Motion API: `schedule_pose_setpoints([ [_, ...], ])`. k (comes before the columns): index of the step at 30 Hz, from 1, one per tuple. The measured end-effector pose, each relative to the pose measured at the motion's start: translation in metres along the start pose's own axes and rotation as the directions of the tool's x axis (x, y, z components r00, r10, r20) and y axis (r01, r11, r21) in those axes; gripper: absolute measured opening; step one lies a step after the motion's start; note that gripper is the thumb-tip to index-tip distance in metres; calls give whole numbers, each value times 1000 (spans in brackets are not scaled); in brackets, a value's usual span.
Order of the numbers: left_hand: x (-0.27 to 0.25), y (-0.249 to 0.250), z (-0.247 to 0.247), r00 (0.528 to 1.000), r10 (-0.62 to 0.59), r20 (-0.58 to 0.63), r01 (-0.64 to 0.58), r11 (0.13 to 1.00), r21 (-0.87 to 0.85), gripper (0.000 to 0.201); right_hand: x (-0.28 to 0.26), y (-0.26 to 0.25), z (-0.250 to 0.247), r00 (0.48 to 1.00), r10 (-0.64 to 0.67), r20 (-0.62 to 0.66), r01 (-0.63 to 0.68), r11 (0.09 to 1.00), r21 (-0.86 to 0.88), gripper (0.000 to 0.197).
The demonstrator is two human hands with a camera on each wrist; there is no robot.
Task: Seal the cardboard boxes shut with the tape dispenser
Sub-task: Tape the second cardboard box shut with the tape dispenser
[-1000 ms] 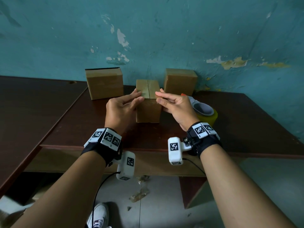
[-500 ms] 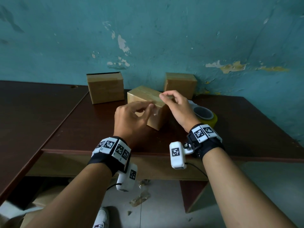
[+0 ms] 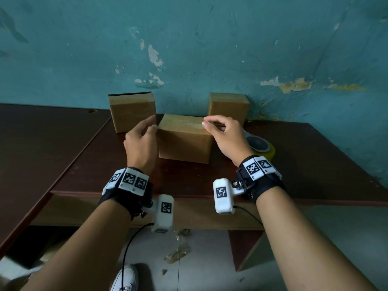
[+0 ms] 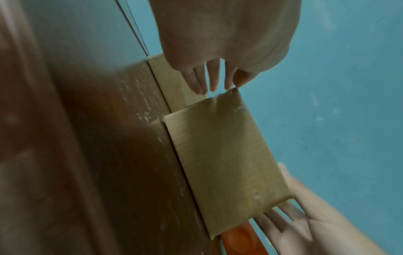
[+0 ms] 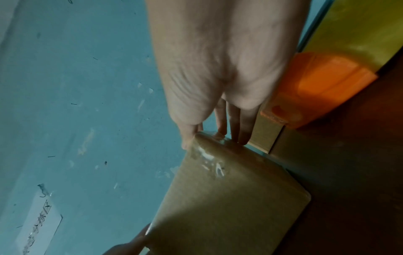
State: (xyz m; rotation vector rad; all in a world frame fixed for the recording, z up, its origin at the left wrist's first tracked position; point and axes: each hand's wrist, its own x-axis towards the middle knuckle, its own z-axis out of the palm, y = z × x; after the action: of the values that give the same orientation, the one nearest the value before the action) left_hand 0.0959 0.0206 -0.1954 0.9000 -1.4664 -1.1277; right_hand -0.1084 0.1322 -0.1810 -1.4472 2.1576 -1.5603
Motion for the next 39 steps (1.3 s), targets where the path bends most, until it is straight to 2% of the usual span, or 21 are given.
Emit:
schedule_pose_setpoints([
  [2, 1, -2, -2, 995, -40, 88, 54, 986, -156, 35, -2, -3, -2, 999, -21, -43, 22, 1000, 6, 25],
  [5, 1, -7, -3, 986, -49, 159, 80, 978, -192, 32, -5, -7, -5, 1000, 15, -15, -14, 999, 37, 33],
  [8, 2, -13, -7, 982, -19, 187, 43, 991, -125, 30, -7, -8, -12, 989, 86, 118, -102, 985, 138, 42],
  [11, 3, -18, -8, 977, 44, 208, -35, 998, -45, 31, -8, -4, -15, 975, 107, 195, -130, 985, 111, 53],
  [15, 3, -17, -9, 969, 106, 221, -115, 993, 26, 33, -8, 0, -17, 974, 80, 211, -98, 992, 74, 56],
  [20, 3, -16, -8, 950, 133, 283, -164, 982, 90, 39, -8, -2, -20, 987, 18, 157, -19, 1000, 2, 47],
  [23, 5, -18, -5, 954, 161, 254, -209, 962, 173, 43, -10, -3, -20, 981, 34, 189, -31, 999, -18, 47],
  [28, 7, -20, -2, 967, 153, 202, -198, 953, 228, 42, -9, -3, -17, 982, 33, 187, -20, 997, -72, 49],
  [39, 15, -26, 2, 975, 131, 178, -165, 967, 193, 44, -4, -3, -10, 983, 57, 177, -48, 997, -54, 50],
])
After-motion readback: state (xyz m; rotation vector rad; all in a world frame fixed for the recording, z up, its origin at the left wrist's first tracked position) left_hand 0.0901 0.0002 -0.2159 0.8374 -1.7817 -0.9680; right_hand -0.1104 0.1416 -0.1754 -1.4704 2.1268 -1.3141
